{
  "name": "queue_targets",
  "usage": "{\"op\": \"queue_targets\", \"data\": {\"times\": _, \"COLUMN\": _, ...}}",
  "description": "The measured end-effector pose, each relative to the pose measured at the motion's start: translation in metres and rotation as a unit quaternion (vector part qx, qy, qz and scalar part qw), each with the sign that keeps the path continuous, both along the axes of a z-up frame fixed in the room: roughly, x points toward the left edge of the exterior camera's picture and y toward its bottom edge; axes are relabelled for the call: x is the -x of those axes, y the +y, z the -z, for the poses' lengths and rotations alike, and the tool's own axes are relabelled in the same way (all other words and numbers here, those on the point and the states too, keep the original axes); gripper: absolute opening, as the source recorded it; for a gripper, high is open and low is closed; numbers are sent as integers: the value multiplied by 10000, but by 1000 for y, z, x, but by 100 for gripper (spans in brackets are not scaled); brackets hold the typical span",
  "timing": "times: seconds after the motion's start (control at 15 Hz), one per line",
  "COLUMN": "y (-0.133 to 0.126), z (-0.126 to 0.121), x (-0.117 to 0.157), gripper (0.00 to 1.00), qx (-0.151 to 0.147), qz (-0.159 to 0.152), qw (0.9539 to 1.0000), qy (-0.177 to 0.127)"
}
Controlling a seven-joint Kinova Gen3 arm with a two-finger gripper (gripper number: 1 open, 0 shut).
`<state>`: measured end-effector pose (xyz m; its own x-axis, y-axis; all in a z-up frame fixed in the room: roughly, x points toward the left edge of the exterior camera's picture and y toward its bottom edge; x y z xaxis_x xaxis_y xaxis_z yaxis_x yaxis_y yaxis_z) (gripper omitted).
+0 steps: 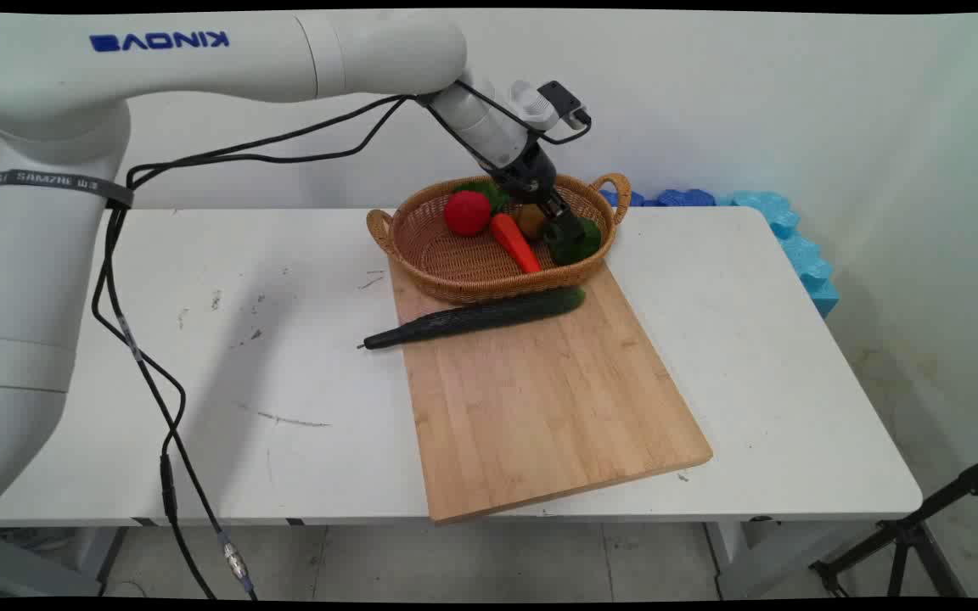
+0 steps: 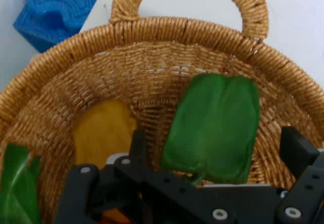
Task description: Pick up the cucumber from the cutting board
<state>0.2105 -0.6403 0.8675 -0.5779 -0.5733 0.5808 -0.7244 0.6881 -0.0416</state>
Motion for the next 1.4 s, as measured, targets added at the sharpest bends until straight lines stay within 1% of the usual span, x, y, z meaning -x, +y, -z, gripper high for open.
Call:
{"op": "queue_targets", "data": {"times": 0.2, "y": 5, "z": -8, "x": 2, "gripper": 100, "qx": 110, "qz": 18, "qw": 9999, "qy": 90}}
{"op": "queue_targets", "data": {"times": 0.47, "y": 26, "z": -42, "x": -3, "gripper": 100, "qx": 313, "qz": 48, "qw": 9992, "qy": 249}}
{"op": "queue_targets", "data": {"times": 0.67, "y": 51, "z": -70, "x": -17, "gripper": 100, "qx": 404, "qz": 74, "qw": 9987, "qy": 310}}
{"op": "queue_targets", "data": {"times": 0.73, "y": 58, "z": -75, "x": -21, "gripper": 100, "qx": 412, "qz": 89, "qw": 9986, "qy": 320}}
{"op": "queue_targets", "data": {"times": 0.87, "y": 82, "z": -91, "x": -37, "gripper": 100, "qx": 416, "qz": 169, "qw": 9985, "qy": 325}}
{"op": "queue_targets", "data": {"times": 1.0, "y": 106, "z": -99, "x": -57, "gripper": 100, "qx": 345, "qz": 239, "qw": 9988, "qy": 242}}
{"op": "queue_targets", "data": {"times": 1.2, "y": 141, "z": -99, "x": -91, "gripper": 100, "qx": 162, "qz": 352, "qw": 9992, "qy": 64}}
{"op": "queue_targets", "data": {"times": 1.4, "y": 163, "z": -93, "x": -114, "gripper": 100, "qx": 24, "qz": 449, "qw": 9990, "qy": -80}}
